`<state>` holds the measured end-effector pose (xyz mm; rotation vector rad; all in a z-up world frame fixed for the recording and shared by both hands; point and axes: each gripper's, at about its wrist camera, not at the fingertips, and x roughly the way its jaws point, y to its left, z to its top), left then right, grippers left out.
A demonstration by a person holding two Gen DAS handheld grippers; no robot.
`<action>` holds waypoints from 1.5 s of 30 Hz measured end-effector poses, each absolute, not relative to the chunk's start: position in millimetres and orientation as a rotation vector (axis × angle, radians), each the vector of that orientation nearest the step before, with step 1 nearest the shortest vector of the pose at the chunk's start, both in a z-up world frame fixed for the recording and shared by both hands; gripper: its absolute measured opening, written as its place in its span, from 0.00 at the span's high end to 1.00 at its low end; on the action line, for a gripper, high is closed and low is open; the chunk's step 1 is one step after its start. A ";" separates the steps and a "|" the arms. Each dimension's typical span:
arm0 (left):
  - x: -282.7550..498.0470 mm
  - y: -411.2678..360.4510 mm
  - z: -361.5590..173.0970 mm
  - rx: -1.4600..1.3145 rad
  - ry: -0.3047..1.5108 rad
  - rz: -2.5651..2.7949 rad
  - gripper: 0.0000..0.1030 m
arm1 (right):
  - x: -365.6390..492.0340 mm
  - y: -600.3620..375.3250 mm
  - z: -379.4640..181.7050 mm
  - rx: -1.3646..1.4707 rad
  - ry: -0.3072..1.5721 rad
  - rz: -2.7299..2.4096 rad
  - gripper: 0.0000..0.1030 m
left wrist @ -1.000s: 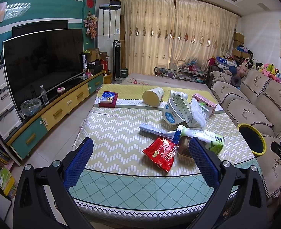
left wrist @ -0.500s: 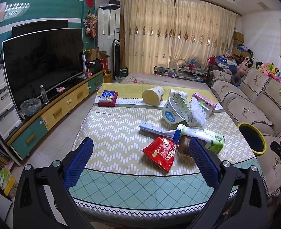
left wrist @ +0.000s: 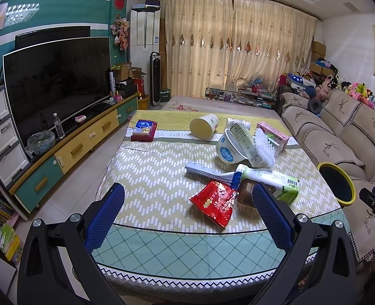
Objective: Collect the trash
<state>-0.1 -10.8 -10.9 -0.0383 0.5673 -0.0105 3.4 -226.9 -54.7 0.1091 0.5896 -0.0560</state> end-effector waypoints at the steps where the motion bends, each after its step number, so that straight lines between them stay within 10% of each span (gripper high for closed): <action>1: 0.2 -11.4 -12.0 -0.038 0.569 -0.011 0.04 | 4.0 -226.9 -55.1 0.110 0.592 -0.055 0.06; 45: 75.8 -18.7 -55.0 -0.047 0.708 -0.021 0.04 | 178.3 -179.1 -153.2 -0.074 0.843 0.376 0.09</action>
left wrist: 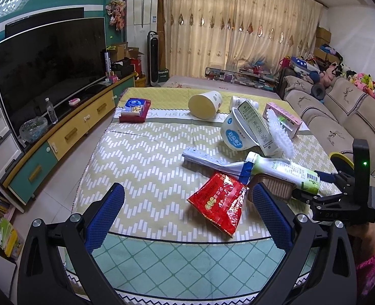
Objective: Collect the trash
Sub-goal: 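Grasp the green-and-white bottle on the table with the right gripper, then carry the bottle to the yellow-rimmed bin and release it with the right gripper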
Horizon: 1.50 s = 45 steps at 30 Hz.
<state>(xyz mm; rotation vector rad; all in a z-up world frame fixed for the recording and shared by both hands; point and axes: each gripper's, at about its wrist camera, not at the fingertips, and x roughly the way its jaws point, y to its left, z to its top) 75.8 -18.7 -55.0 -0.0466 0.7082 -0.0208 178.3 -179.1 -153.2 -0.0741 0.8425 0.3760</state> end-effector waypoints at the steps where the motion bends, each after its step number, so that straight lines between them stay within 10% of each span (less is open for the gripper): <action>1: 76.5 -19.6 -56.1 -0.046 0.712 -0.023 0.04 | 177.8 -177.8 -152.2 -0.085 0.840 0.382 0.19; 4: 77.0 -21.0 -57.4 -0.044 0.716 -0.030 0.04 | 174.5 -178.6 -149.5 -0.060 0.854 0.428 0.37; 12: 75.2 -21.2 -57.6 -0.061 0.717 -0.044 0.04 | 158.5 -166.6 -152.7 -0.090 0.842 0.451 0.46; 45: 78.2 -43.8 -63.4 -0.050 0.715 -0.117 0.04 | 77.6 -273.5 -61.6 0.185 0.642 0.229 0.51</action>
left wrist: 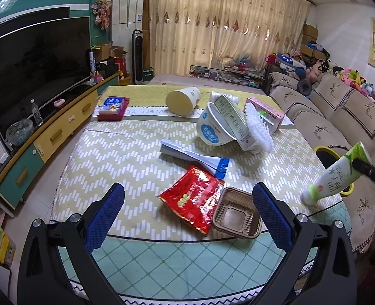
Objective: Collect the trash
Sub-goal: 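Carry the bottle to the yellow-rimmed bin and release it with the right gripper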
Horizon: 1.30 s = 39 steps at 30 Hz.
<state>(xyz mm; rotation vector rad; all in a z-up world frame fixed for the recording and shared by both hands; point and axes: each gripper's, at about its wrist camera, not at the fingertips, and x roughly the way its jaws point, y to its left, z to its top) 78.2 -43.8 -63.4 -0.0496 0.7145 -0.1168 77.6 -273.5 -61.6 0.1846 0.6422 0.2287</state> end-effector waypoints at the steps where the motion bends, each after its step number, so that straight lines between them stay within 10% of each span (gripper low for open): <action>1: 79.3 -46.4 -64.2 -0.048 0.716 -0.124 0.04 | 78.8 -285.4 -58.1 0.200 0.633 0.198 0.51; 39: 119.4 -99.3 -108.5 -0.021 0.835 -0.286 0.04 | 203.7 -471.2 -197.4 0.286 0.903 -0.393 0.46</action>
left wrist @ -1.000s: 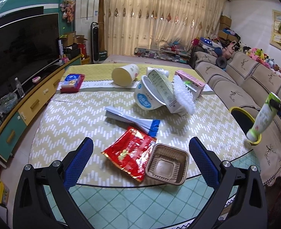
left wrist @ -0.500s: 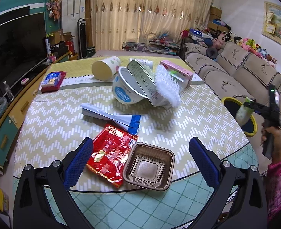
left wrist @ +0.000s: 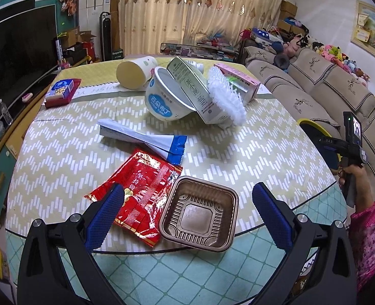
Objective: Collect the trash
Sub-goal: 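Carry the bottle to the yellow-rimmed bin and release it with the right gripper, then grasp the brown plastic tray with the left gripper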
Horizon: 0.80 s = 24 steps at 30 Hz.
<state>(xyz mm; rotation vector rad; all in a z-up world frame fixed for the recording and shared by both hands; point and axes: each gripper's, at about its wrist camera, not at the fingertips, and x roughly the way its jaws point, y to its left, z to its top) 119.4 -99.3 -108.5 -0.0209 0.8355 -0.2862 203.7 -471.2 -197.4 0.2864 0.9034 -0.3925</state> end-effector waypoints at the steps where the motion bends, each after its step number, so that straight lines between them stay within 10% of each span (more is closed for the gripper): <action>1: 119.2 -99.1 -109.2 -0.021 0.835 -0.292 0.04 | 201.1 -469.0 -194.8 0.287 0.900 -0.389 0.46; 10: 118.6 -100.7 -115.5 0.010 0.845 -0.364 0.07 | 181.6 -445.2 -166.9 0.271 0.840 -0.349 0.40; 24: 139.6 -101.7 -137.3 0.053 0.962 -0.382 0.70 | 170.6 -428.9 -143.6 0.230 0.800 -0.317 0.40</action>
